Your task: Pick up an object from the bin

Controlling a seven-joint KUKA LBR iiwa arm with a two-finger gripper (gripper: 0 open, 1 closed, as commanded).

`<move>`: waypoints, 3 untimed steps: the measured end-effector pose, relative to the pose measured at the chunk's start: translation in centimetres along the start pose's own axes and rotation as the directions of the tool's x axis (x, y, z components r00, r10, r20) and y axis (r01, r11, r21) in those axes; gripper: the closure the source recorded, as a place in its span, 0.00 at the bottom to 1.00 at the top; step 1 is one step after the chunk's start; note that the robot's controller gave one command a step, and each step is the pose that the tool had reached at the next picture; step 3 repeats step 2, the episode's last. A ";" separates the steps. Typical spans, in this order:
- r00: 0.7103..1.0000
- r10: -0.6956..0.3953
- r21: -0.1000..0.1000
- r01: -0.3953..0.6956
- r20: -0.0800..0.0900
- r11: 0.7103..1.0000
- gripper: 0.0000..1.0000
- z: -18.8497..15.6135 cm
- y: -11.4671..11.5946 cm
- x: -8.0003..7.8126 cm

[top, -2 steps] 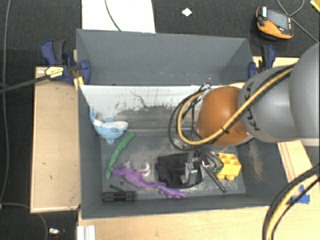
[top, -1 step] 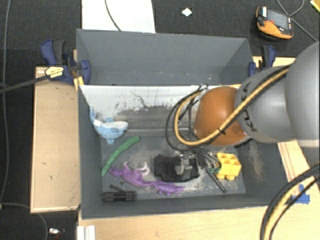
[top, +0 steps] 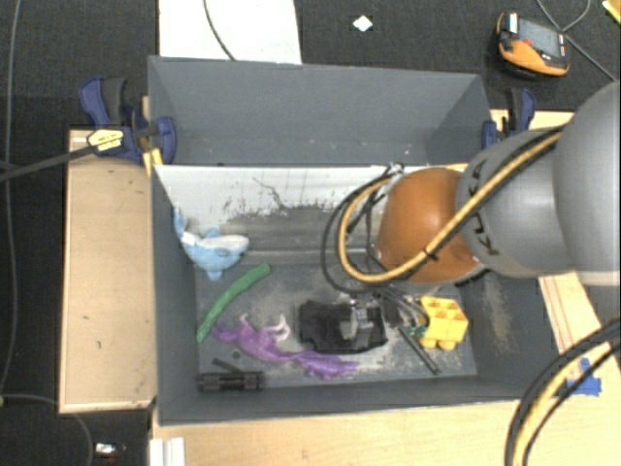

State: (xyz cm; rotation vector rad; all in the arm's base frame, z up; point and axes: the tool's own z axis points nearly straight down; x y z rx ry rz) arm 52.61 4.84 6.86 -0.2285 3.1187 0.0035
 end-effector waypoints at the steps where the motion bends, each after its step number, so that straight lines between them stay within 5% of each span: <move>1: 1.000 0.001 0.000 -0.001 -0.005 1.000 1.00 -2.2 0.0 0.1; 3: 1.000 0.001 0.000 -0.001 0.000 1.000 1.00 -4.6 0.0 0.0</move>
Offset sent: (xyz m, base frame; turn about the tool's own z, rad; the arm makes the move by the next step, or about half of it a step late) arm -0.0019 -0.0002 0.0298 0.0003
